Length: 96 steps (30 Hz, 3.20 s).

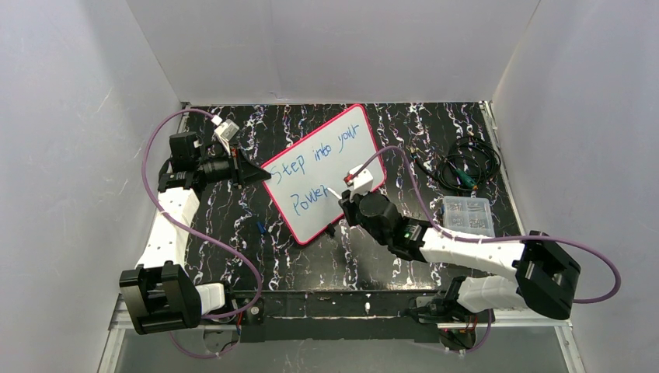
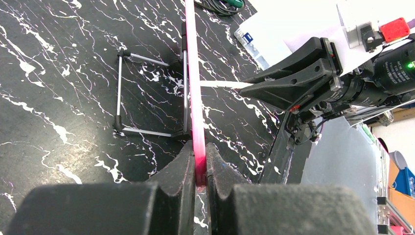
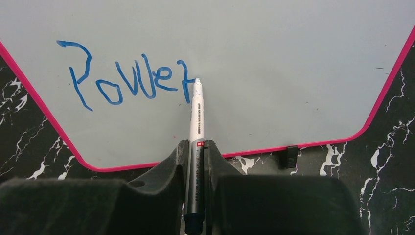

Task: Write a sentence on the whiteboard

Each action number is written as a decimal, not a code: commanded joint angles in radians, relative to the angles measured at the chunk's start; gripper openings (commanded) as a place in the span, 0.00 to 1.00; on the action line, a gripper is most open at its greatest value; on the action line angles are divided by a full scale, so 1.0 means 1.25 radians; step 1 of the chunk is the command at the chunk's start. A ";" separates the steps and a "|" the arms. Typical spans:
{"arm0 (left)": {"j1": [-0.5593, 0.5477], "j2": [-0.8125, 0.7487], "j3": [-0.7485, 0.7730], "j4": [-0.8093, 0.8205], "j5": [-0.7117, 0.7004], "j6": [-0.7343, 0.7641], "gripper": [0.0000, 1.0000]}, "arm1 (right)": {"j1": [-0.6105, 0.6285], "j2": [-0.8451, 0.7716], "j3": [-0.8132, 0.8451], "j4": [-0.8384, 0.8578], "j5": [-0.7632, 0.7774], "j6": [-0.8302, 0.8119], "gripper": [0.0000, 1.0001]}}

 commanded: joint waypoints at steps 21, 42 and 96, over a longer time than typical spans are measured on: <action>-0.011 -0.032 0.006 -0.014 0.070 0.019 0.00 | -0.005 -0.034 -0.039 0.037 0.023 0.049 0.01; -0.011 -0.032 0.005 -0.014 0.075 0.020 0.00 | -0.005 0.007 -0.023 0.053 0.024 0.030 0.01; -0.019 -0.353 -0.049 -0.035 -0.488 -0.011 0.94 | -0.005 -0.329 0.111 -0.473 -0.111 0.032 0.01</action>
